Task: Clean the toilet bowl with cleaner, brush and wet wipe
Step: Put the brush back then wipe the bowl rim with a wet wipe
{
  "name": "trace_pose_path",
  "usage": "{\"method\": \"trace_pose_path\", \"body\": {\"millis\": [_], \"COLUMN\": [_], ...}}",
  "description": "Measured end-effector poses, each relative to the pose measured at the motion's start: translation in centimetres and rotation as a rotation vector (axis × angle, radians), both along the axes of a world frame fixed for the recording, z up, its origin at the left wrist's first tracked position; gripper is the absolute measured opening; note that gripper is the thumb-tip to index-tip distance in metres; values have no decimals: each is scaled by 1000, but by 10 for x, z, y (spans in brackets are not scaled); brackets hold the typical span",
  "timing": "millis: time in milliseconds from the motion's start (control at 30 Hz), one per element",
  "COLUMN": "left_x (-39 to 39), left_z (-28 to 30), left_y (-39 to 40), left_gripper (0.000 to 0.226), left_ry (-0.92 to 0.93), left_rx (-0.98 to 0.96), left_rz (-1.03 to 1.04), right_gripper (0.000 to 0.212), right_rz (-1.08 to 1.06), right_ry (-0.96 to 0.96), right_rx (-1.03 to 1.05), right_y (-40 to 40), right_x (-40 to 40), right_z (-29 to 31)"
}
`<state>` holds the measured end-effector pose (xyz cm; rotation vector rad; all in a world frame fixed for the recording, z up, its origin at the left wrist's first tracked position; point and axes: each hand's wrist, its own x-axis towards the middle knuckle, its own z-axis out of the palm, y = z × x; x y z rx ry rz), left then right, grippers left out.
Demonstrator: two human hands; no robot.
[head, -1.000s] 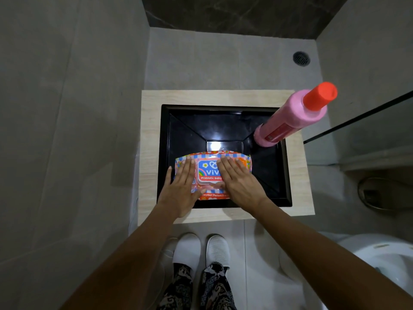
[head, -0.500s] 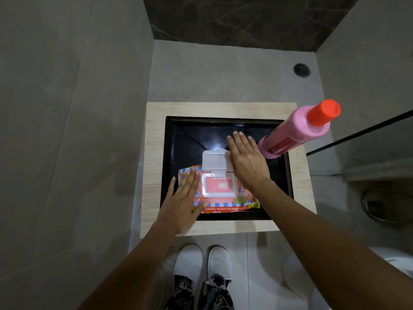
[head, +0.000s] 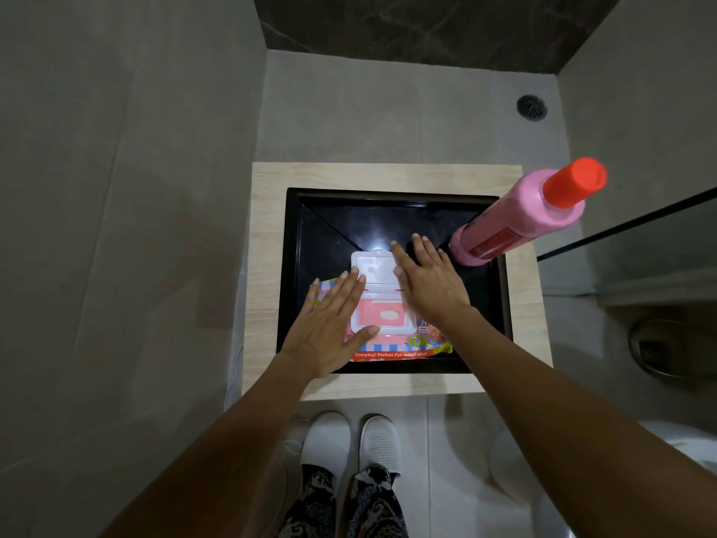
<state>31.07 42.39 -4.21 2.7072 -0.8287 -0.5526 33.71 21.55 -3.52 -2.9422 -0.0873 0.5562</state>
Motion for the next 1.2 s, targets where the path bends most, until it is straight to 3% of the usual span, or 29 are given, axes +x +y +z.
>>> {"method": "trace_pose_path", "body": {"millis": [167, 400, 533, 1000, 1200], "left_x": [-3, -4, -3, -4, -5], "left_z": [-3, -6, -6, 3, 2], "left_y": [-1, -6, -7, -10, -13], "left_gripper": [82, 83, 85, 85, 90], "left_ry": [-31, -63, -27, 19, -6], "left_rx": [-31, 45, 66, 85, 97], "left_rz": [22, 29, 29, 54, 56], "right_gripper": [45, 30, 11, 15, 12], "right_rz": [-34, -31, -57, -214, -138], "right_ry": [-236, -364, -330, -372, -369], "right_rx": [163, 205, 221, 121, 67], "right_y": [-1, 9, 15, 34, 35], "right_x": [-33, -78, -75, -67, -61], "right_z": [4, -3, -6, 0, -6]}}
